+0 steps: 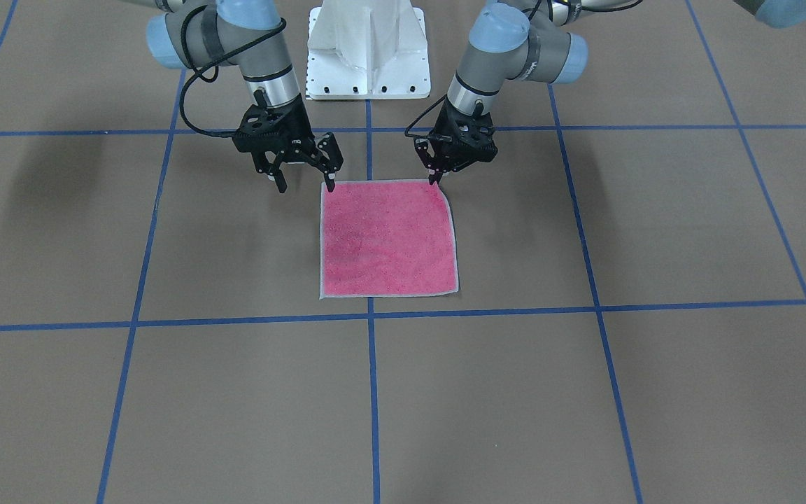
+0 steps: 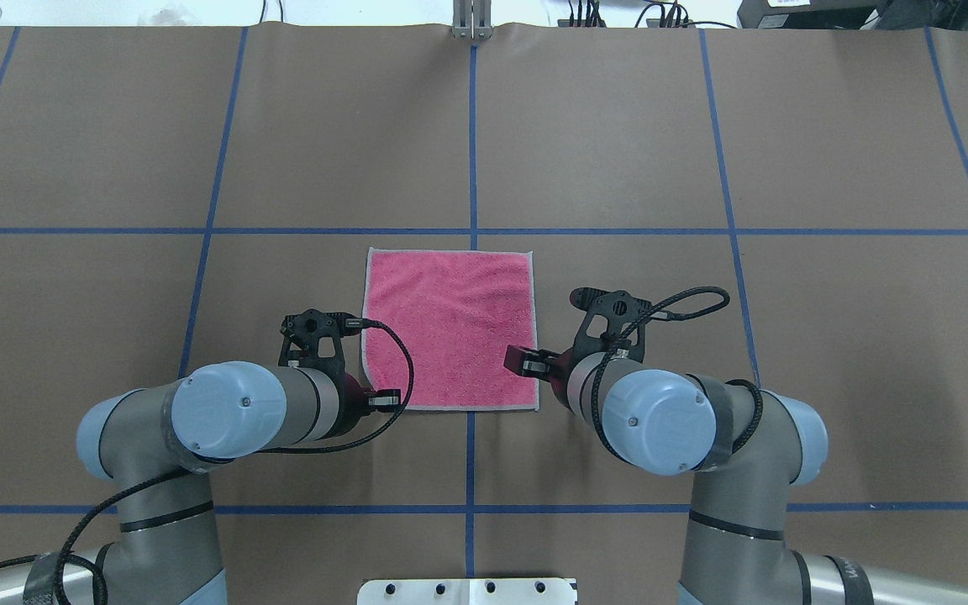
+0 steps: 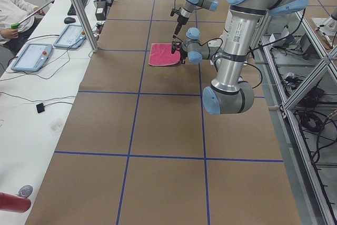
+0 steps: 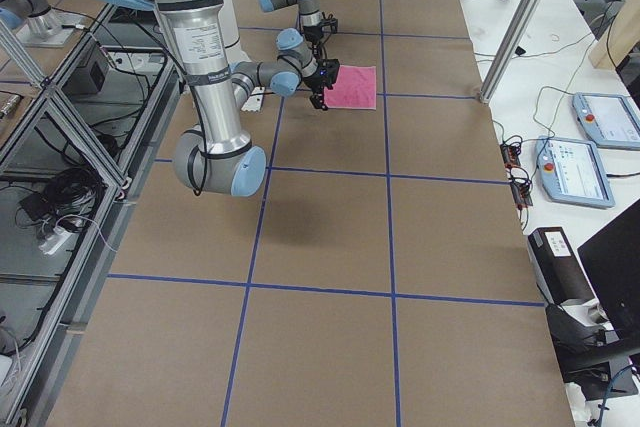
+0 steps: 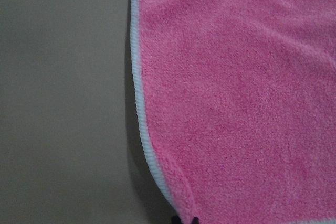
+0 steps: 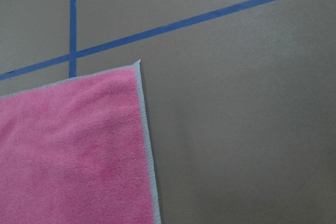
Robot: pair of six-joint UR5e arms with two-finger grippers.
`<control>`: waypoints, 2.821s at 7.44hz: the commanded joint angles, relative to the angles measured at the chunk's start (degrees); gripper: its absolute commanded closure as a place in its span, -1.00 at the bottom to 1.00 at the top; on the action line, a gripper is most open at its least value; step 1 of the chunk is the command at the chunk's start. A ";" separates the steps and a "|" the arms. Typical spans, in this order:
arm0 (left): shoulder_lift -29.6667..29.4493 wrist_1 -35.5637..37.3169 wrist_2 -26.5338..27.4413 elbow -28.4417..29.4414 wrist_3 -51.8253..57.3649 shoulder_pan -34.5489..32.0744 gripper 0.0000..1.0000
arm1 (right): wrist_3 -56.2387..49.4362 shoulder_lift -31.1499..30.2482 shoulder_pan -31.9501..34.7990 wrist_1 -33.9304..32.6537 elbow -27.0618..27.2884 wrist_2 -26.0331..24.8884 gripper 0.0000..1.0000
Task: Fold towel twice with both arms
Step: 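Move the right gripper to the near towel corner while the left gripper holds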
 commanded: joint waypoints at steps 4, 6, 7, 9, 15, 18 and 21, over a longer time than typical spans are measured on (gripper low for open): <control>0.00 0.00 0.04 0.00 -0.01 0.08 1.00 | 0.12 1.25 -4.74 -2.24 -3.17 -5.53 -0.47; 0.09 0.00 0.13 0.00 -0.10 -0.01 1.00 | 0.03 1.87 -4.74 -2.24 -3.16 -5.53 -0.19; 0.09 0.00 0.13 0.00 -0.10 -0.01 1.00 | -0.14 1.87 -4.91 -2.24 -3.25 -5.97 -0.18; 0.09 0.00 0.21 0.09 -0.10 0.08 1.00 | -0.14 1.87 -5.09 -2.24 -3.25 -6.06 -0.15; 0.09 -0.09 0.21 0.35 -0.10 -0.01 1.00 | -0.14 3.63 -5.35 -2.33 -5.19 -6.67 -0.02; 0.09 -0.09 0.21 0.35 -0.10 -0.01 1.00 | -0.14 3.54 -5.35 -2.24 -5.10 -6.67 0.21; 0.09 -0.09 0.21 0.35 0.08 -0.01 1.00 | -0.05 3.80 -5.35 -2.16 -5.01 -6.76 0.49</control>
